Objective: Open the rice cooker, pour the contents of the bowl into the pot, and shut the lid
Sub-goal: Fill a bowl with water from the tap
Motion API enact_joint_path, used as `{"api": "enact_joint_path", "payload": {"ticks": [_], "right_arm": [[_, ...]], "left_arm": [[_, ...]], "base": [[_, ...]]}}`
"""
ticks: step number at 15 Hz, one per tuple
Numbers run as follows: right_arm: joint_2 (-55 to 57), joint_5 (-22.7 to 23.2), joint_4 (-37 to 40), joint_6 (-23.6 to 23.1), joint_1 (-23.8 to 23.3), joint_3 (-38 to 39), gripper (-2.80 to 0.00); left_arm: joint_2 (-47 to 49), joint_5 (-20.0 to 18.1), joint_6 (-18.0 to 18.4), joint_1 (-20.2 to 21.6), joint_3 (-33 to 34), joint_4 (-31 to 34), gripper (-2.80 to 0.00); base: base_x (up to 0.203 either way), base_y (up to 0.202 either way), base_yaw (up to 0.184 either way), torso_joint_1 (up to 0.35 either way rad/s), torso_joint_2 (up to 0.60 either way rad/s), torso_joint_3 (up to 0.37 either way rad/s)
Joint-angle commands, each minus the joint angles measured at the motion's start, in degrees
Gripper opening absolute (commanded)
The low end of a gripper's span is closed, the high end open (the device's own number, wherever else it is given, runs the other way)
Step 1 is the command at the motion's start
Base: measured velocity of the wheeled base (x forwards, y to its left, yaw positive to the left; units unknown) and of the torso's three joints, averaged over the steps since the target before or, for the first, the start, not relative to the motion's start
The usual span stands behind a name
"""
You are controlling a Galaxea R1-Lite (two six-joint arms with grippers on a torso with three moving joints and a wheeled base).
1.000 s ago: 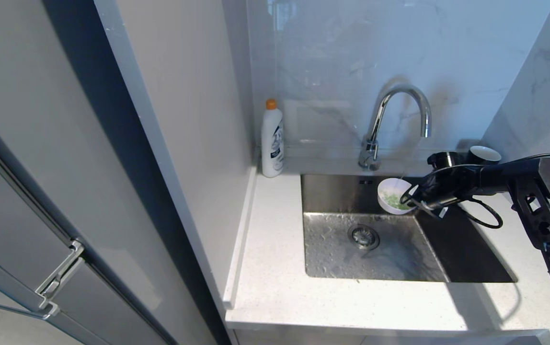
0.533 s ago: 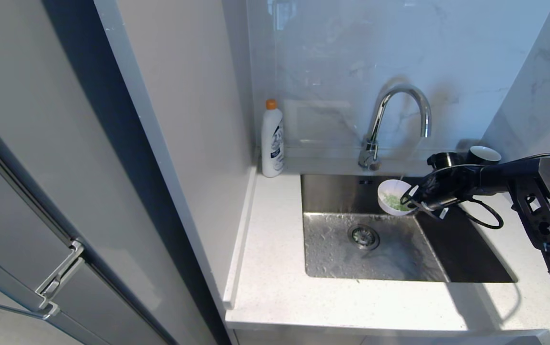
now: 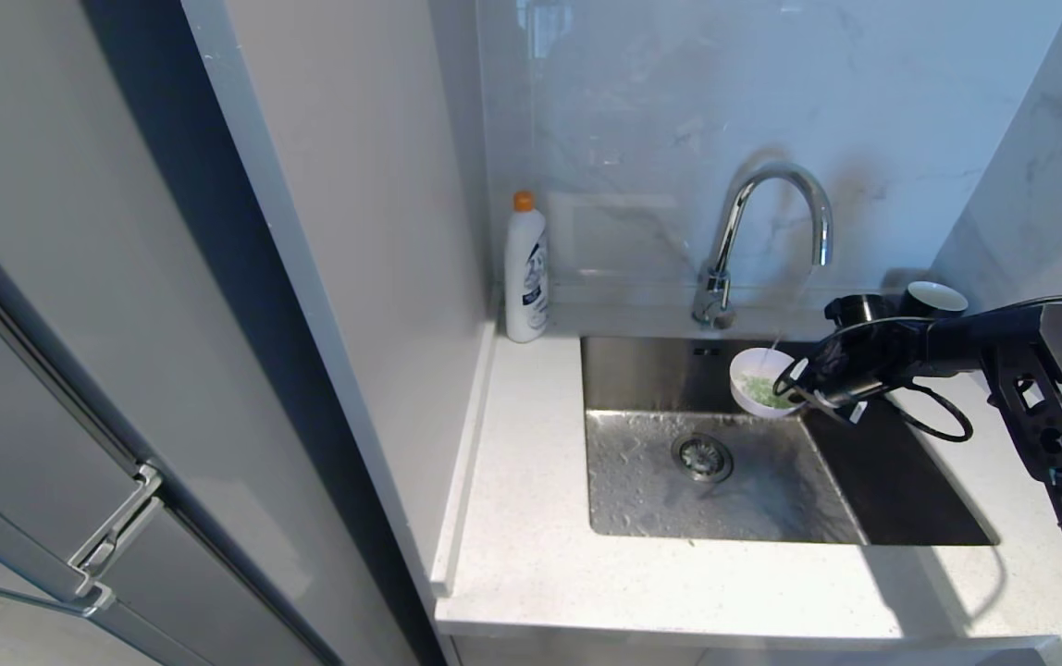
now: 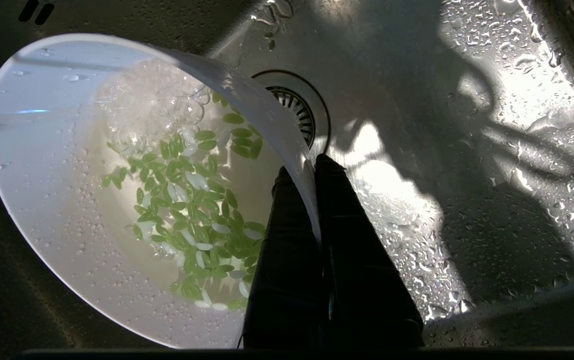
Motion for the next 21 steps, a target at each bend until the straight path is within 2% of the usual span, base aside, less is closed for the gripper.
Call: {"api": "enact_joint_path", "payload": {"ticks": [1, 21], "right_arm": [[-0.1, 0.0, 0.1, 0.2, 0.0, 0.0, -2.80], [-0.1, 0.1, 0.1, 0.1, 0.0, 0.0, -2.80]], "left_arm": [[0.1, 0.0, 0.0, 0.0, 0.1, 0.0, -2.80], [0.1, 0.0, 0.0, 0.0, 0.1, 0.0, -2.80]], "base": [[0.000, 0.000, 0.000, 0.000, 0.00, 0.000], [0.000, 0.000, 0.000, 0.000, 0.00, 0.000]]}}
